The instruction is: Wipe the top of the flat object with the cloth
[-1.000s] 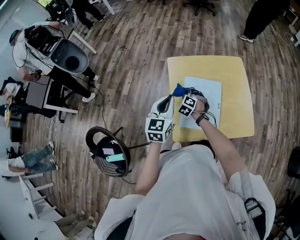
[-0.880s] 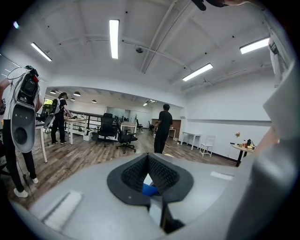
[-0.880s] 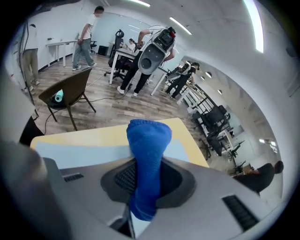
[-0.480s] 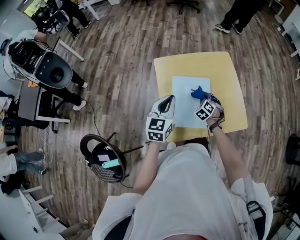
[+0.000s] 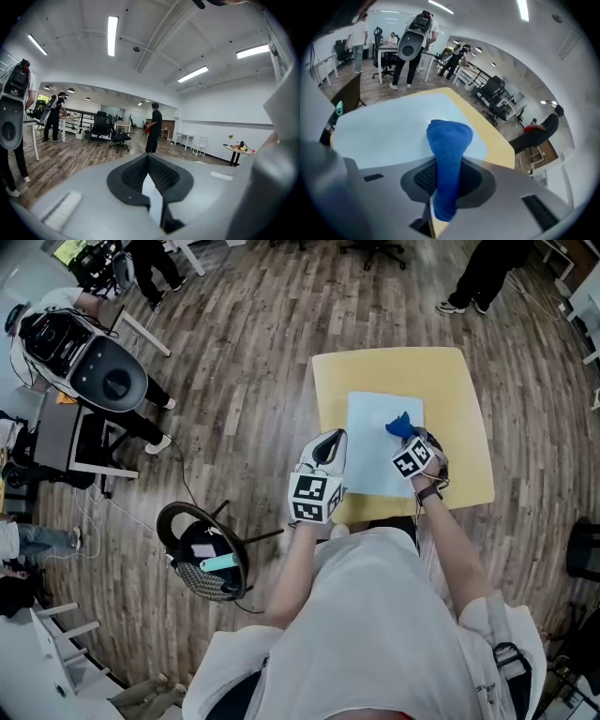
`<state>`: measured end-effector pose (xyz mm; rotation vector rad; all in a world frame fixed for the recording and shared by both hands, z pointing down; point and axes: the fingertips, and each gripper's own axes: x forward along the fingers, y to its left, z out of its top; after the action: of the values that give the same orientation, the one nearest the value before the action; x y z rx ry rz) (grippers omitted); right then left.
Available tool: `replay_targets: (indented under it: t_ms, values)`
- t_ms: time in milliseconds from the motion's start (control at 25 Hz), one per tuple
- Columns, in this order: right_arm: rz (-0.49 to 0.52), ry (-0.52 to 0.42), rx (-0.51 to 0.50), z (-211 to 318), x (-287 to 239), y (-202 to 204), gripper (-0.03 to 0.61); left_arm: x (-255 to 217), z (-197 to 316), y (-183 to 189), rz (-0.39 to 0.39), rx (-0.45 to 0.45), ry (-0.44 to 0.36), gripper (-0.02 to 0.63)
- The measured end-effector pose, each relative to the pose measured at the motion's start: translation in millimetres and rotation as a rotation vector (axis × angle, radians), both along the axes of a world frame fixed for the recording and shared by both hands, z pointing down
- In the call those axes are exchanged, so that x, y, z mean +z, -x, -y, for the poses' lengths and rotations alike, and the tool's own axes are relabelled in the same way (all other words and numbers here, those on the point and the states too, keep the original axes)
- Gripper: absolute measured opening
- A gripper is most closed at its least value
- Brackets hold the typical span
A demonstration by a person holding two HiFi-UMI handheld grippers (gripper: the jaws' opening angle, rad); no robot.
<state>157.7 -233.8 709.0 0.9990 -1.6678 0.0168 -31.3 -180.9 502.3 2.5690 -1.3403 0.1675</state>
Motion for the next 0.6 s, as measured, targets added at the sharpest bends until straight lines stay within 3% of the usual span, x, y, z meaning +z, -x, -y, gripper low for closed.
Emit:
replay_targets:
  t_ms: [280, 440, 600]
  values:
    - [0.034, -0.032, -0.388, -7.1, -11.7, 156.1, 0.078, 0.1, -1.6, 31.3, -0.009, -0.091, 0.010, 0.003]
    - [0.045, 0.011, -0.458, -8.4, 4.8, 195.6, 0.078, 4.1, -6.0, 45.4, -0.010, -0.127, 0.013, 0.003]
    - [0.039, 0.022, -0.452, -8.7, 14.3, 188.8, 0.080, 7.3, -9.3, 53.6, -0.011, -0.145, 0.018, 0.003]
